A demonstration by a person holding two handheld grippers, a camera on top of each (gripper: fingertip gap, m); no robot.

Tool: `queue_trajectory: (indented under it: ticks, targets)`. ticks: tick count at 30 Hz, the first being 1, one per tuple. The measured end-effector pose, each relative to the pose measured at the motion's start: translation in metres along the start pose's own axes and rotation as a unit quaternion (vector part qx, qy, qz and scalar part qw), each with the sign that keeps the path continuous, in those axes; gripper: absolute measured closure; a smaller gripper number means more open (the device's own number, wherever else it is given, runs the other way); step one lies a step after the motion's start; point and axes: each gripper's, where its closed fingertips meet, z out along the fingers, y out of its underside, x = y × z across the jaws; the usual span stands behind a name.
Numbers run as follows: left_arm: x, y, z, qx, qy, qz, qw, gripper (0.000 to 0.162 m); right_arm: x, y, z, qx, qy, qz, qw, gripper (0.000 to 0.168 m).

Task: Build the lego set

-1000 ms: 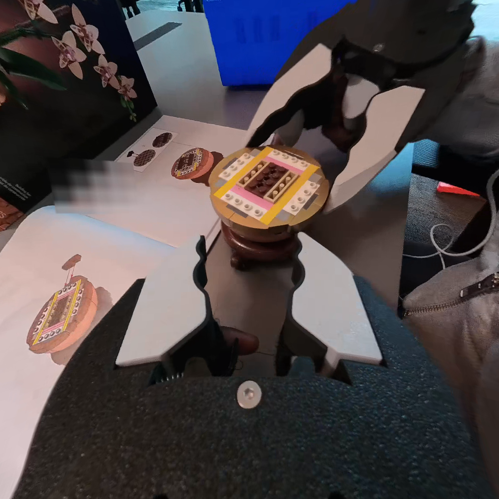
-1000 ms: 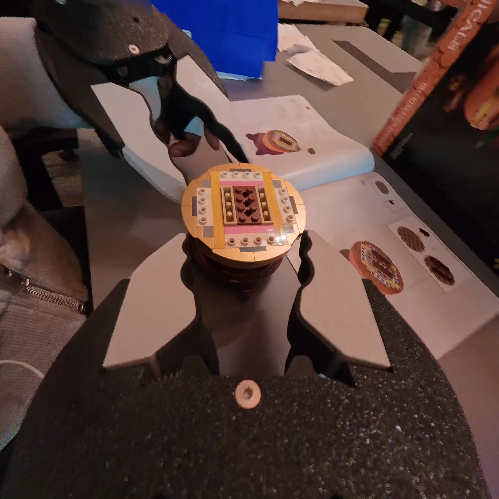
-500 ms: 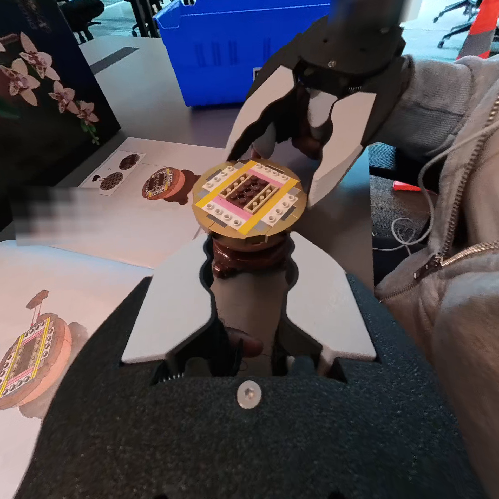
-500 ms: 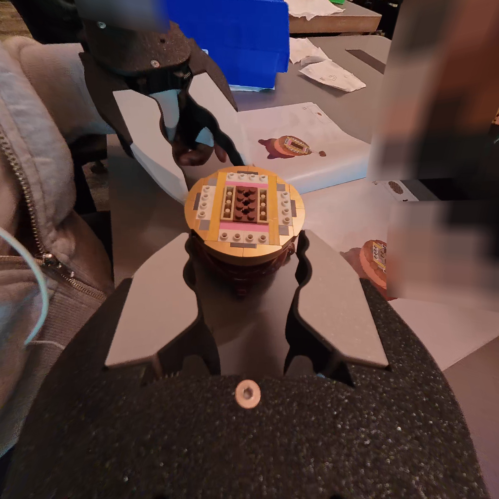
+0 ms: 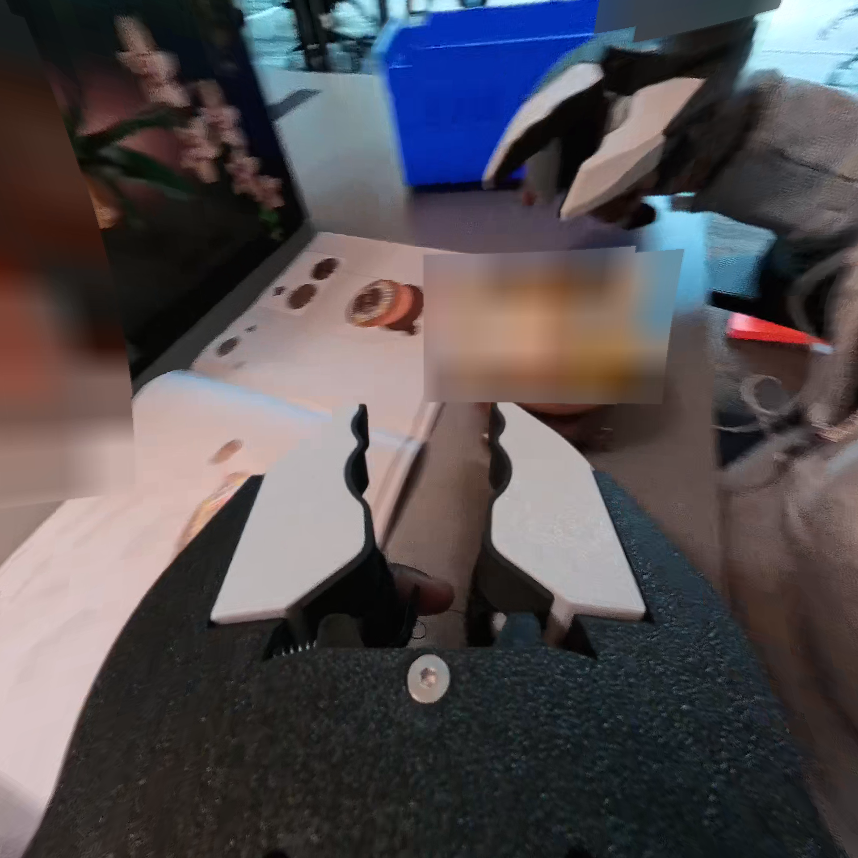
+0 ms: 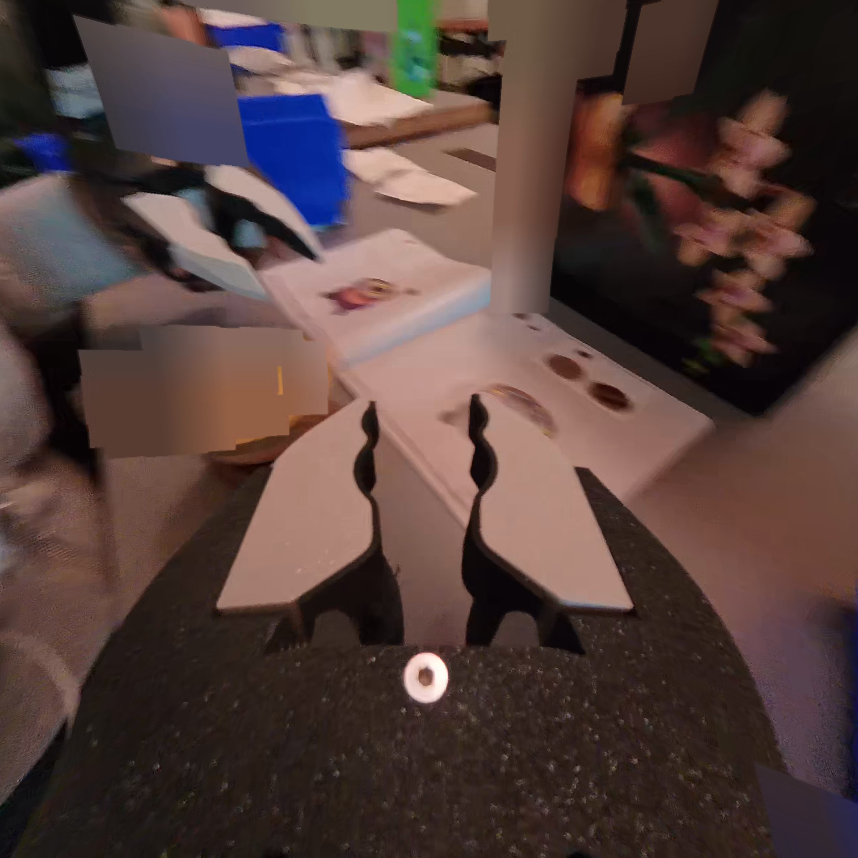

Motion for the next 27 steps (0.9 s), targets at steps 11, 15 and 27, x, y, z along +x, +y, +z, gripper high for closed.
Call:
queue_trajectory:
  ticks: [11,15,27]
  targets:
    - [-0.084,0.075,-0.002,-0.255,-0.199,0.021,0.946,0.153,0.061,0.073,0.028,-0.237,0.146,0.043,0.96,0.163]
    - [-0.077,0.076,-0.004,-0.245,-0.183,0.002,0.952,0.157,0.054,0.074,0.027,-0.237,0.144,0.04,0.96,0.167]
    - [-0.05,0.019,0.0,-0.069,-0.103,-0.023,0.992,0.134,0.06,-0.048,-0.092,-0.152,0.094,-0.138,0.974,0.111]
